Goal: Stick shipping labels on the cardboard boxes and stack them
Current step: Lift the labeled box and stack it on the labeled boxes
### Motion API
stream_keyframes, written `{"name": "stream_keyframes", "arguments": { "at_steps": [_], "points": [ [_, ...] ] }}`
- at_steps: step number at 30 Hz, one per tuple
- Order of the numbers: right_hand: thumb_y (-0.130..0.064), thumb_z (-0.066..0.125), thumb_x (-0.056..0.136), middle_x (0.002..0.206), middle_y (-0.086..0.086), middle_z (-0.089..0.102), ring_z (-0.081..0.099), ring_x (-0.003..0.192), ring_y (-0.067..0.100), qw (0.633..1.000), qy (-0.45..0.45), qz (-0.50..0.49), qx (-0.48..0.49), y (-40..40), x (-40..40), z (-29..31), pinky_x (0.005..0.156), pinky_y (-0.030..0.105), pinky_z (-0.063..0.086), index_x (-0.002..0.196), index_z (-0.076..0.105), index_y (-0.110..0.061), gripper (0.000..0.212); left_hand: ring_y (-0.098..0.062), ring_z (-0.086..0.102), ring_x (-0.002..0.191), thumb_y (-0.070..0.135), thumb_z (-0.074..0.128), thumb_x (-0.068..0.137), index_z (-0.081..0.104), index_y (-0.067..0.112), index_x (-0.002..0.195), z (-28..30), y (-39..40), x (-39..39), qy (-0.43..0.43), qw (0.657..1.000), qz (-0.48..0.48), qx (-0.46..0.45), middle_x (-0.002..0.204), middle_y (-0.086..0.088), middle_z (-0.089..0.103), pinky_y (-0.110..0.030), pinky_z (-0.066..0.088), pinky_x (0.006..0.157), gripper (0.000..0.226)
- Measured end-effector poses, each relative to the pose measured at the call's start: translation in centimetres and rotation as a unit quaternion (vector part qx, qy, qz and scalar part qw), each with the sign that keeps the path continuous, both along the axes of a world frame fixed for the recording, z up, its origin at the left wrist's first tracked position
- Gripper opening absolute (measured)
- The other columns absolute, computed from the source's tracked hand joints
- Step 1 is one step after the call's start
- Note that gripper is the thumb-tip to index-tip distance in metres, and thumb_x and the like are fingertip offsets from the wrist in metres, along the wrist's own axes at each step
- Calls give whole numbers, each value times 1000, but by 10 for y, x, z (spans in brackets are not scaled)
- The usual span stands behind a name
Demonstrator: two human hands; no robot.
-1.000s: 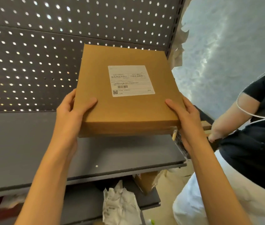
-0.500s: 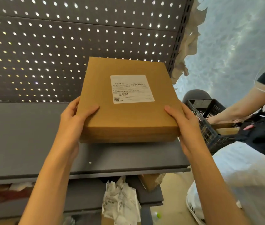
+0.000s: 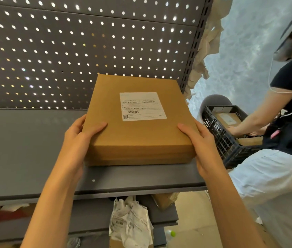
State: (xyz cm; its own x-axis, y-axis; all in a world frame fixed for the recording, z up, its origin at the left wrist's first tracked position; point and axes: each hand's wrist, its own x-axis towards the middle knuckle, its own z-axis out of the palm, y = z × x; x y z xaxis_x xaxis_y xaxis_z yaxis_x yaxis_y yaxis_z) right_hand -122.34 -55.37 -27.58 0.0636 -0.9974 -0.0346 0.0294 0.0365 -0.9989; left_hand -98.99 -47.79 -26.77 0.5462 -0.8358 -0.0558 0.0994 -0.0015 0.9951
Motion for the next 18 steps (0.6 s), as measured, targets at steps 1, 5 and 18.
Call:
{"name": "stream_keyframes", "arguments": {
  "at_steps": [1, 5, 18],
  "points": [
    [-30, 67, 83, 120, -4, 64, 61, 107, 14, 1000, 1, 2, 1, 0, 0, -1, 95, 33, 48, 133, 52, -23, 52, -14, 56, 107, 29, 66, 82, 53, 26, 129, -1, -1, 1, 0, 1000, 0, 2, 117, 7, 62, -25, 40, 77, 48],
    [-30, 66, 84, 119, -4, 63, 61, 106, 13, 1000, 7, 1, 2, 0, 0, -1, 90, 29, 49, 133, 52, -23, 52, -14, 55, 106, 29, 65, 82, 53, 25, 129, -5, -1, 1, 4, 1000, 3, 8, 119, 6, 61, -24, 39, 73, 49],
    [-33, 67, 83, 117, 1, 64, 62, 102, 17, 999, 25, 13, 36, -7, -1, -1, 76, 25, 48, 130, 55, -21, 50, -9, 54, 93, 31, 63, 84, 56, 22, 125, -6, -4, 2, -5, 999, 3, 47, 115, 4, 61, -23, 36, 67, 43]
  ]
}}
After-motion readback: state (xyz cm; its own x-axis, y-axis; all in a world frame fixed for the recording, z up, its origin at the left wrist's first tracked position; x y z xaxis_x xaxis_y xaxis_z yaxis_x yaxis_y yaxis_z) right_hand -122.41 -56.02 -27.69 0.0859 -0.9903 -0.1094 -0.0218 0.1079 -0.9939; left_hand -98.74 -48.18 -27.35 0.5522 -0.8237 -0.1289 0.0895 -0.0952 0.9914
